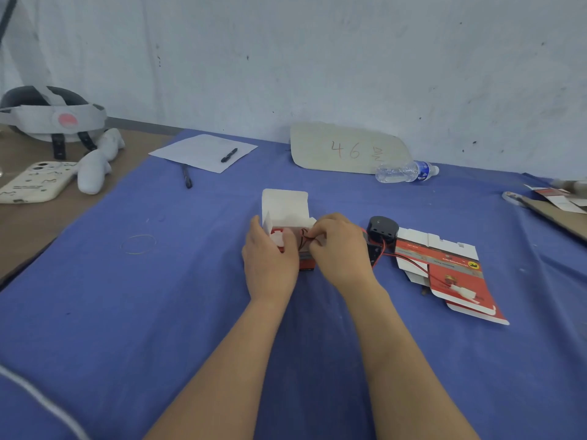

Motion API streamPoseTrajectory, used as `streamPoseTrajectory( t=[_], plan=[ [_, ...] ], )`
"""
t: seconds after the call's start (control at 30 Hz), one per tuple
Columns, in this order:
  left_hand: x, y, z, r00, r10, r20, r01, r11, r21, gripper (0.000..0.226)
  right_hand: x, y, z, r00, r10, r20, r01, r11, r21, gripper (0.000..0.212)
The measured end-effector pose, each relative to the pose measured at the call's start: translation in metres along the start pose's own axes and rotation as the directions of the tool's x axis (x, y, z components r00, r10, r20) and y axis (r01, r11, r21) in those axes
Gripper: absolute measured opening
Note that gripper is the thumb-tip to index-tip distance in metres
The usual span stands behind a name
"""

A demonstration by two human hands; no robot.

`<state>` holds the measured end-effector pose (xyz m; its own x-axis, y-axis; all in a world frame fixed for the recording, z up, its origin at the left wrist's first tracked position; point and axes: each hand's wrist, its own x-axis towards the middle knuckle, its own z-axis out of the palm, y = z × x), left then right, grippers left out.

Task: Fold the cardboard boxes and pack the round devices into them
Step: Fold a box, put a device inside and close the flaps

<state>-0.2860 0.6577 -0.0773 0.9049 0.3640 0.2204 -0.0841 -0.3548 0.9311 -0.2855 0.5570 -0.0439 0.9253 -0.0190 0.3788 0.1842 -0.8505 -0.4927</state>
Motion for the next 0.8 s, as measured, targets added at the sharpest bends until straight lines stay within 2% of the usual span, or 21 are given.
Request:
streamPoseTrajectory(
  t=[0.13,0.23,0.4,0.5,0.67,0.8],
  plan=[
    [0.000,0.001,0.000,1.000,0.004,-0.002,-0.004,1.000,0.006,0.072,0.000,0.003,-0.001,0.999,-0.017,0.035,0.017,1.000,0.010,0.026],
    [0.001,-0.001,0.001,1.000,0.002,0.006,-0.002,1.000,0.025,0.074,0.000,0.005,0.000,0.999,0.011,0.050,-0.015,0.997,0.082,0.025],
    [0.002,-0.001,0.001,1.000,-0.014,0.015,0.014,1.000,0.023,0.082,0.000,0.004,0.009,0.992,0.122,-0.044,-0.108,0.967,0.232,0.024],
    [0.002,-0.001,0.001,1.000,-0.013,0.007,0.012,1.000,0.020,0.081,0.002,0.003,0.017,0.987,0.150,-0.056,-0.135,0.968,0.212,0.030],
    [0.002,-0.001,0.002,1.000,-0.007,0.002,0.007,1.000,0.023,0.081,0.005,0.003,0.022,0.981,0.172,-0.090,-0.149,0.963,0.224,0.027],
    [0.002,-0.001,0.002,1.000,0.003,-0.004,-0.003,1.000,0.028,0.080,0.006,0.002,0.022,0.989,0.121,-0.080,-0.101,0.971,0.215,0.035]
  ],
)
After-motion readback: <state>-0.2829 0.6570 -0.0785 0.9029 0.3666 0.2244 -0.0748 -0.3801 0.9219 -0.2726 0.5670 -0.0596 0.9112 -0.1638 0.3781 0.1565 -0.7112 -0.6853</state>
